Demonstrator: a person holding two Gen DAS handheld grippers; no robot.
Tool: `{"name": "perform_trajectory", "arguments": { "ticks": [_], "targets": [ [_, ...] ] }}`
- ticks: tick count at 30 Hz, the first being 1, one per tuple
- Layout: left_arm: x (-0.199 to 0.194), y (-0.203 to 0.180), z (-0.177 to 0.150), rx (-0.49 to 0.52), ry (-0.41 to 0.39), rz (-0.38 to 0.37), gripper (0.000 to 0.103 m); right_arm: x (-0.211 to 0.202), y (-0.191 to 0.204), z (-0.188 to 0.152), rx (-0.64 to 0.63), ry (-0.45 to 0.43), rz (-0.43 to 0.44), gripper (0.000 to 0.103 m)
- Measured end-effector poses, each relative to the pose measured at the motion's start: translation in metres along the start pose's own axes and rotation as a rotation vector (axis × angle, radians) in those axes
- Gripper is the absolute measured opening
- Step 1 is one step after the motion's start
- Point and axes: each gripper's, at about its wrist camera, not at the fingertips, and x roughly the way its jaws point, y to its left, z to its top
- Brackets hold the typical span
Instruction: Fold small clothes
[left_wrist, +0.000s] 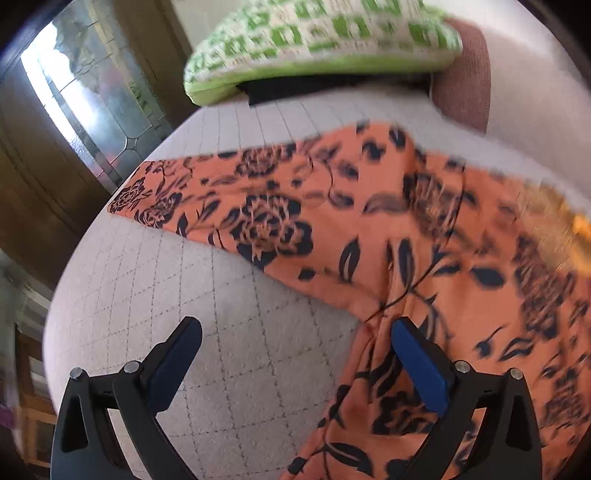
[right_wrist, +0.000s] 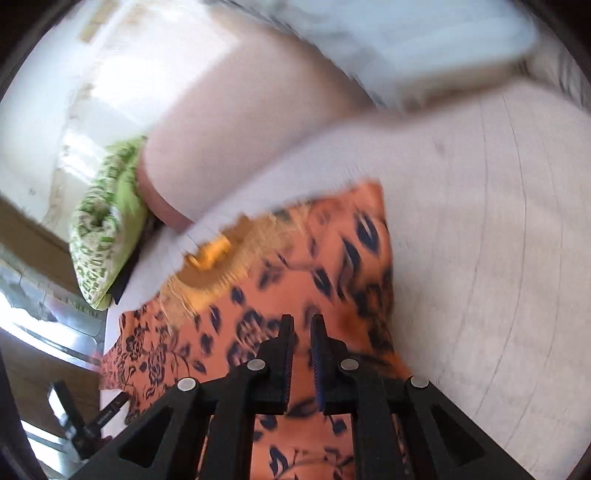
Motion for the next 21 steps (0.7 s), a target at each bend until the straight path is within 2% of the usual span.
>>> {"name": "perform_trajectory", "arguments": {
  "ticks": [2,4,6,10,13,16,18,20,21],
  "targets": [
    [0.002,0.0,0.001,-0.014,0.008,-0.02,0.102,0.019,-0.006,0.001,0.021,0.072,-0.087,0.012],
    [-0.004,0.008,0.006,-0.039,0.005,-0.059,0.102,0.02,-0.011,-0.002,0.036,0.052,-0.064,0.012],
    [-0.009,0.024,0.009,-0.09,-0.01,-0.077,0.102,0.012,0.0,-0.001,0.024,0.067,-0.076,0.012],
    [-0.009,0.07,0.008,-0.23,-0.017,-0.091,0.102,-0.011,0.037,-0.009,-0.047,0.067,0.042,0.013],
    [0.006,0.116,0.001,-0.382,0.035,-0.127,0.102,-0.012,0.076,-0.028,-0.147,0.132,0.128,0.013],
    [0.026,0.152,-0.008,-0.54,0.094,-0.203,0.102,-0.006,0.112,-0.055,-0.268,0.198,0.167,0.013],
    [0.039,0.172,-0.014,-0.652,0.128,-0.283,0.102,-0.004,0.128,-0.072,-0.335,0.235,0.172,0.013],
    [0.055,0.19,-0.016,-0.76,0.157,-0.395,0.102,0.003,0.134,-0.09,-0.381,0.27,0.204,0.013],
    [0.06,0.197,-0.017,-0.797,0.16,-0.428,0.102,0.006,0.137,-0.096,-0.39,0.286,0.226,0.013]
  ]
}}
